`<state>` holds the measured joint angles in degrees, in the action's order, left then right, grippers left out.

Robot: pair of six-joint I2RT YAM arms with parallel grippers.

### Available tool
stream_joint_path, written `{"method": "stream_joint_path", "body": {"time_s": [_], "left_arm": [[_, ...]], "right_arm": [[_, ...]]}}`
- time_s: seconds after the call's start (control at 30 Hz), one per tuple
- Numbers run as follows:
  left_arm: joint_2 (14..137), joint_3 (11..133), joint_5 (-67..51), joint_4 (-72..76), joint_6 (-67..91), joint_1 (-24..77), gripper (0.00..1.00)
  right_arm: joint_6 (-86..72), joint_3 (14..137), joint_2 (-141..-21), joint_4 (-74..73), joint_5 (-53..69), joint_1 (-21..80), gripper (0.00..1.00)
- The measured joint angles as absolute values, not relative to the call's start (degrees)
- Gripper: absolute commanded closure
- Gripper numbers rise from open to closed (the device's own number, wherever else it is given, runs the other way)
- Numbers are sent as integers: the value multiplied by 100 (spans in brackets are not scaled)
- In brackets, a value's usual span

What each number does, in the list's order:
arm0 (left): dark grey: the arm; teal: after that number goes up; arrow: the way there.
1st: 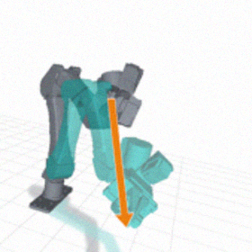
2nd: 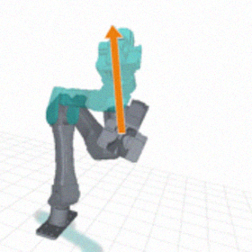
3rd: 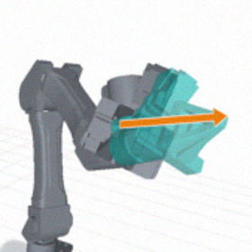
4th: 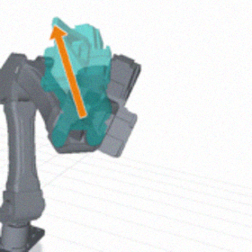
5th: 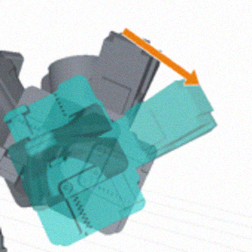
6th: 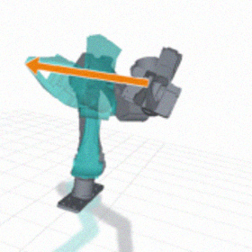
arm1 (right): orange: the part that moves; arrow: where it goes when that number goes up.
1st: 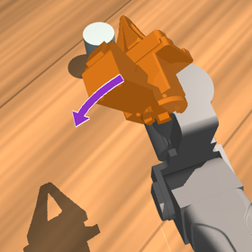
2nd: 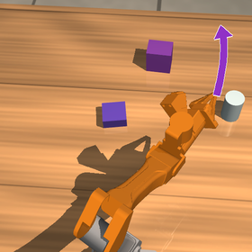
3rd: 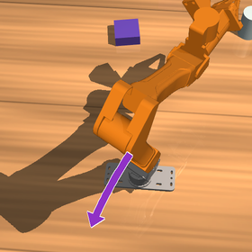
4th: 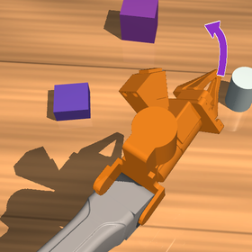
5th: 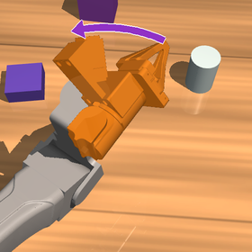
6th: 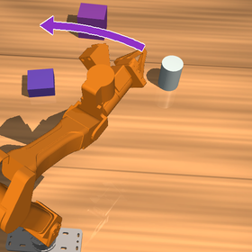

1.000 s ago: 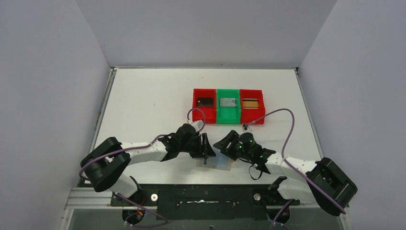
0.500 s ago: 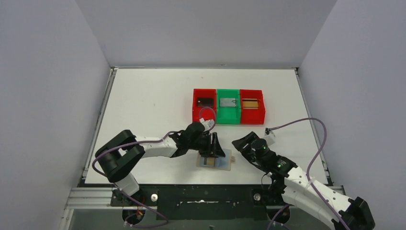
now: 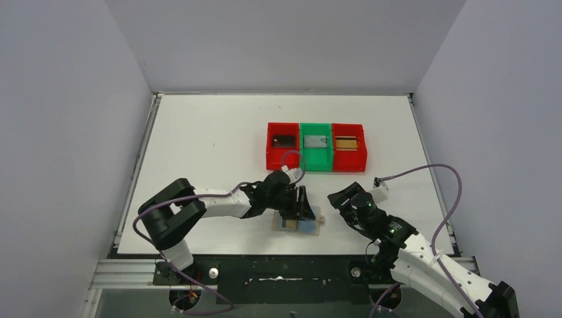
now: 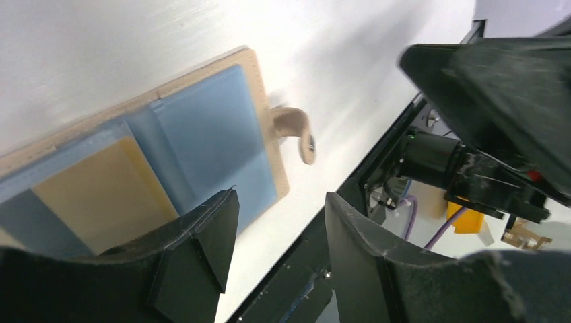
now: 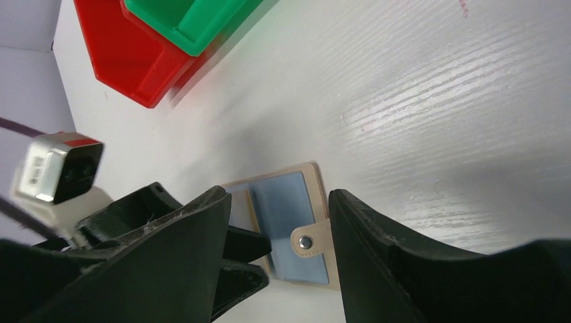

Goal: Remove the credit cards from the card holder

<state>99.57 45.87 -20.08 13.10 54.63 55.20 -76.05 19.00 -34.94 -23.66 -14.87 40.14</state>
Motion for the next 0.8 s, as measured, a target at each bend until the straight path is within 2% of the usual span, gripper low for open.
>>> {"method": "stream_joint_path", "body": {"time_s": [0.1, 0.27, 0.47, 0.53, 0.57, 0.8], "left_arm": [[9474, 4523, -1774, 1160, 5374, 5516, 49], [8436, 4252, -1140, 1046, 5273, 5426, 41], [7039, 3378, -353, 676, 5347, 4895, 23], [6528, 3094, -121, 384, 5380, 4617, 14], [6278, 2987, 8, 224, 5389, 4484, 6], [4869, 2641, 694, -607, 5439, 4171, 4]], "right_arm": [[-7561, 1966, -3684, -2314, -1435, 4014, 42], [-7470, 1973, -3938, -2095, -1253, 4014, 36], [-7286, 1990, -4086, -1697, -1007, 4012, 26], [-7260, 2010, -4128, -1592, -943, 4010, 23], [-7249, 2021, -4147, -1555, -921, 4010, 22], [-7067, 2010, -4294, -810, -633, 4005, 16]]}}
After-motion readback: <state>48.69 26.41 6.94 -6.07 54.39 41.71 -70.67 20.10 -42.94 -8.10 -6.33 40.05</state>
